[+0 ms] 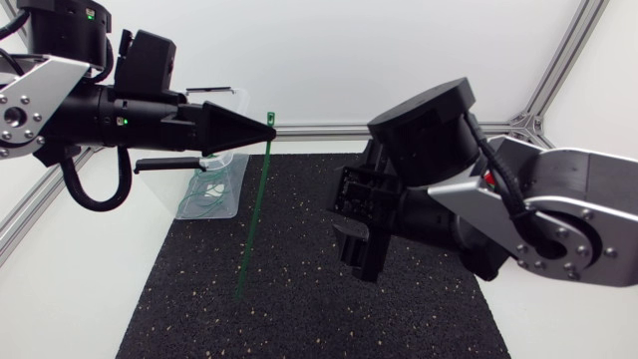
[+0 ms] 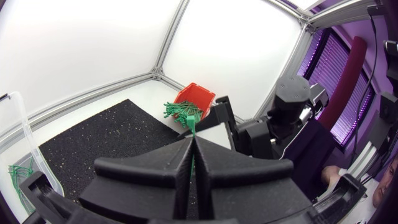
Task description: Take a green cable tie from the red box, thread the tail through the head to close it, then place it in the transparent bin on the left.
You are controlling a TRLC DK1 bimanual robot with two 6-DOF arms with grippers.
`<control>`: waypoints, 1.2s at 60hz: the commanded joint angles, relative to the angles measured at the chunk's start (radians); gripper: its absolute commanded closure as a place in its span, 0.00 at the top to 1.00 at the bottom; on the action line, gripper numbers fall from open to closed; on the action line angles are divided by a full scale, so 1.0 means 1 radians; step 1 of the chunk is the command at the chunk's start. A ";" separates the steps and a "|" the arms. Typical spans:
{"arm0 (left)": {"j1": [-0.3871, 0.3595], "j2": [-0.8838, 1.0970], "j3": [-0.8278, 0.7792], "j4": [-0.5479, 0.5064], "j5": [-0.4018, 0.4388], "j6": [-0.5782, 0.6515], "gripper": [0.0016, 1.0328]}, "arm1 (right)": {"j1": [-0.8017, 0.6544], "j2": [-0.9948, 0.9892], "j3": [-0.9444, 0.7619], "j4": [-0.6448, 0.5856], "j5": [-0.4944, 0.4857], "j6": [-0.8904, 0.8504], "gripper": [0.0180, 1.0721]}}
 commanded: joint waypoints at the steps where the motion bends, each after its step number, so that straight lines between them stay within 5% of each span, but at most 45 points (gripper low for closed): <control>1: -0.005 0.047 0.074 -0.032 0.005 -0.029 0.03 | 0.034 -0.028 -0.035 0.030 0.043 -0.076 0.95; 21: -0.013 0.188 0.223 -0.130 0.006 -0.066 0.03 | 0.140 0.006 -0.116 0.324 0.236 -0.401 0.95; 72: 0.016 0.335 0.356 -0.244 0.026 -0.049 0.03 | 0.305 0.308 -0.188 0.806 0.305 -0.822 0.95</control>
